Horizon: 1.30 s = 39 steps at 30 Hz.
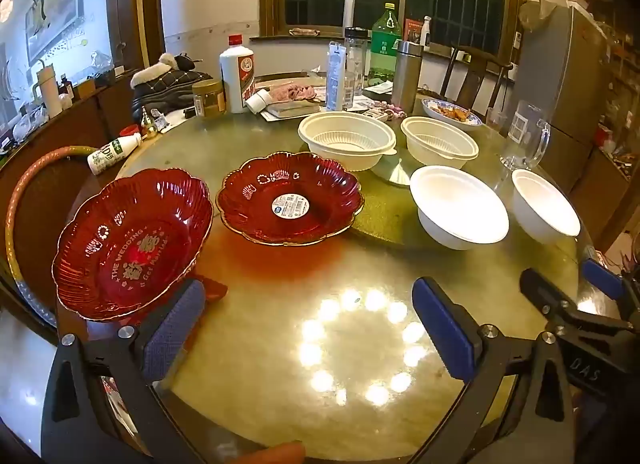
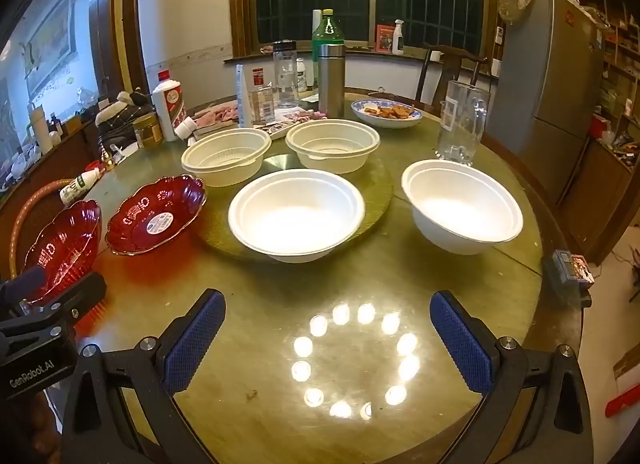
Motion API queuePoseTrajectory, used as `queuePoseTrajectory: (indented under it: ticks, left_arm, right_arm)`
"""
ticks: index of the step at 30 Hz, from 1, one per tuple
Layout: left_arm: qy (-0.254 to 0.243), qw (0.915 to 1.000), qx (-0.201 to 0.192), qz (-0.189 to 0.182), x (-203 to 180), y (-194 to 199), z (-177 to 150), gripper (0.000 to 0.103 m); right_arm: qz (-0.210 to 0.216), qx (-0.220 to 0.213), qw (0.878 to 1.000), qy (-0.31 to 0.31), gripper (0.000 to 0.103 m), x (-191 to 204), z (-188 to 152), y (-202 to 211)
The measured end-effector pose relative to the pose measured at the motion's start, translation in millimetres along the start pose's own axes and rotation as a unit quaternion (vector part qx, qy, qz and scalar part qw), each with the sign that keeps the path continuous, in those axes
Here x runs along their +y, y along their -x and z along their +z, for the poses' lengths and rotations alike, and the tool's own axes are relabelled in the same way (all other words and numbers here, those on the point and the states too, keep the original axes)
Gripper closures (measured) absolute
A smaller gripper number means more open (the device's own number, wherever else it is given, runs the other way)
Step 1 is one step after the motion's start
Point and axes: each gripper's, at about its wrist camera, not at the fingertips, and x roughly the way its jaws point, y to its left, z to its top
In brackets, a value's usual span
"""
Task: Organize plates and bowls
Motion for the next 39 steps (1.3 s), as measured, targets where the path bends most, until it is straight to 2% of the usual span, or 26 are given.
queuePoseTrajectory:
  ticks: [3, 4, 10, 13, 39]
  left_arm:
    - [0.005, 0.9999, 0.010, 0.001, 3.6, -5.6, 2.5, 0.000]
    - [-0.005, 0.9999, -0.012, 0.005, -0.1, 3.2, 1.5, 0.000]
    - [-0.002, 0.9999, -0.010, 0.003, -0.7, 3.9, 4.6, 0.000]
    - [-0.006, 0.9998, -0.017, -0.007, 4.5, 6.5, -4.5, 0.000]
    - [-0.018, 0.9998, -0.007, -0.007, 4.8, 3.3, -12.5, 0.000]
  right_arm:
    - [-0.006, -0.005, 1.000, 0.018, 0.000, 10.9, -1.7, 1.9]
    - [-0.004, -0.005, 1.000, 0.018, 0.000, 12.4, -1.8, 2.2]
    - [0.002, -0.003, 1.000, 0.021, 0.000, 25.0, 1.1, -3.3]
    - [-0.003, -0.005, 1.000, 0.021, 0.000, 25.3, 0.5, -0.9]
    - [-0.017, -0.007, 1.000, 0.022, 0.000, 27.3, -1.1, 3.3]
